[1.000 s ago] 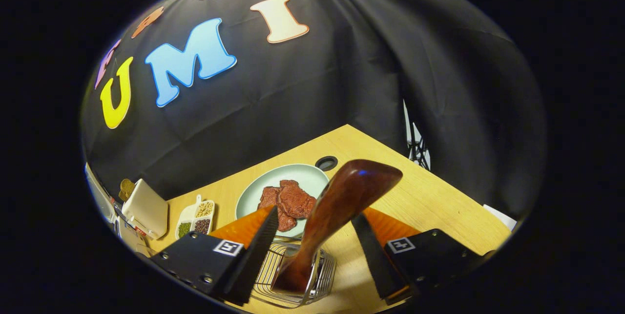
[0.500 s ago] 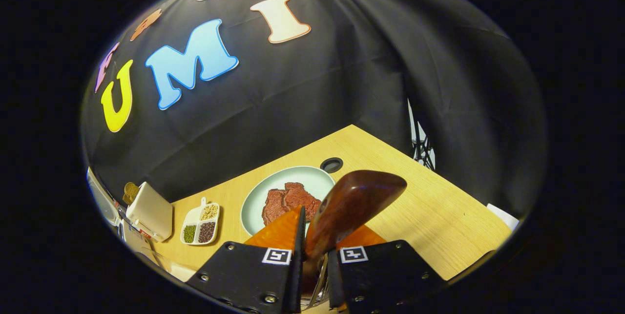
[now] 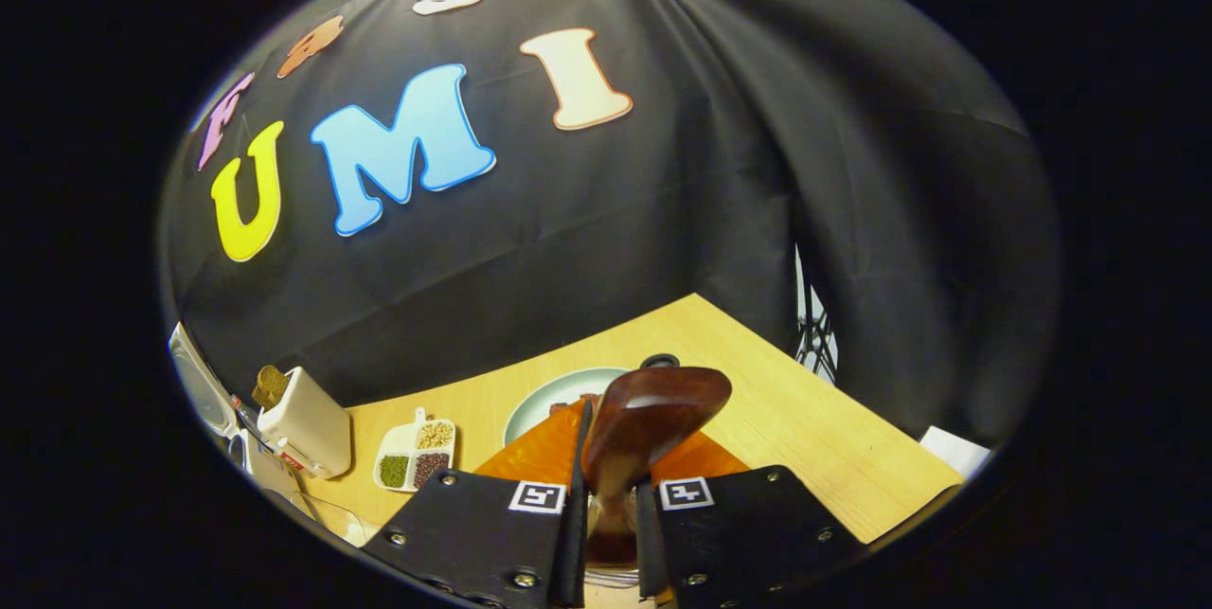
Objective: Close the left gripper, press the button to open the rice cooker; take a wooden spoon from the chopstick holder with the right hand, scoop a spoonful of rice and pour it into the rice cooker, then put the wooden spoon back into the chopstick holder.
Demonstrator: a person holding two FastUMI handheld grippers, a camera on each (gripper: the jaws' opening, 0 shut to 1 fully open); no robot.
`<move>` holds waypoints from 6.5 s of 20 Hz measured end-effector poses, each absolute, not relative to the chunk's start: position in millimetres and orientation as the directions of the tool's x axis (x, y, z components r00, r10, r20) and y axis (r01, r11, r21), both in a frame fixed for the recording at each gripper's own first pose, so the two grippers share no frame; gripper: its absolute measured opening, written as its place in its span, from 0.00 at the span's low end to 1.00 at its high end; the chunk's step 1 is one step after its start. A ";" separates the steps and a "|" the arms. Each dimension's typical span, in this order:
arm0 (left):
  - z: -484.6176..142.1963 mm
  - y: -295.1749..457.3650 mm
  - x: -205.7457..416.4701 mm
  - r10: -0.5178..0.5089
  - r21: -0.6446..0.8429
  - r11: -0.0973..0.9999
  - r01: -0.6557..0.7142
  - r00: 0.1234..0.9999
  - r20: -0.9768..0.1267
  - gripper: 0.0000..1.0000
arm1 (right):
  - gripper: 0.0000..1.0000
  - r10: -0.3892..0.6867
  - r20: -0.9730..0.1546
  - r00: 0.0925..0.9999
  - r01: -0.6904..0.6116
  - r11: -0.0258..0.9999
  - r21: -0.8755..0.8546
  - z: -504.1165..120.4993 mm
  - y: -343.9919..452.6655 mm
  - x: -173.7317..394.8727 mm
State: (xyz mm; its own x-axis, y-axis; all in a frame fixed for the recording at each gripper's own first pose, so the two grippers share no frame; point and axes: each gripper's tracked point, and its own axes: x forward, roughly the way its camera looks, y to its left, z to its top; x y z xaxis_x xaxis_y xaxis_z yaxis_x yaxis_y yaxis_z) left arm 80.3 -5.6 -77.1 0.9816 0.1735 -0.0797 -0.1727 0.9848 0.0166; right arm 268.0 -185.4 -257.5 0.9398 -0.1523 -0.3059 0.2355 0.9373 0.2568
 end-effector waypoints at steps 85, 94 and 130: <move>-100.5 182.8 -14.8 0.288 0.125 0.952 -0.278 0.955 -0.071 0.94 | 0.22 0.428 -0.299 0.853 0.060 0.489 0.870 -314.3 116.3 198.9; -103.8 194.8 -28.8 0.298 0.088 0.953 -0.291 0.951 -0.081 0.94 | 0.22 0.424 -0.257 0.868 0.049 0.442 0.895 -254.6 129.1 201.7; -125.9 260.7 -71.2 0.424 0.044 0.906 -0.422 0.901 -0.095 0.94 | 0.22 0.576 -0.266 0.773 -0.351 0.737 0.577 -205.8 493.8 224.6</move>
